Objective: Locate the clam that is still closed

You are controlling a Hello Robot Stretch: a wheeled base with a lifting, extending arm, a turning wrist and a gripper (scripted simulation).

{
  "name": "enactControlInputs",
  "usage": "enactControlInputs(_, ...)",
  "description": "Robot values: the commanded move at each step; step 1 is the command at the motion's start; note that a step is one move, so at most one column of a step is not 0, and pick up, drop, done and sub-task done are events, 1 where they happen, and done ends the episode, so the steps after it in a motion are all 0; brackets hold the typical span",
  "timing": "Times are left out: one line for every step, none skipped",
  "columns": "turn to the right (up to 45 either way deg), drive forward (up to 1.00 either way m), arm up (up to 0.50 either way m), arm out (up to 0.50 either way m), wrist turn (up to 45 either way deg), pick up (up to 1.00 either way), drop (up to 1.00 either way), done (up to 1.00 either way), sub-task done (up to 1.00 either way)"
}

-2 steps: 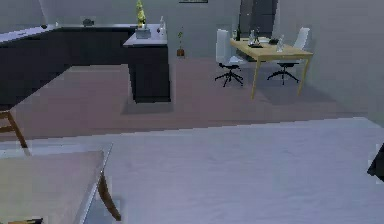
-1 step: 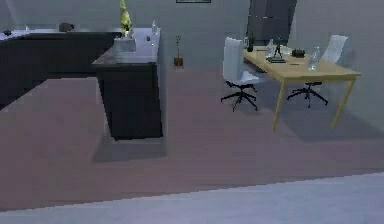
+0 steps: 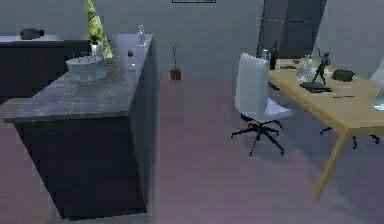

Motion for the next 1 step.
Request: enactControlInputs(0.0, 1.00, 0.00, 0.00, 0.0, 0.00, 0.00, 0.00, 0.00)
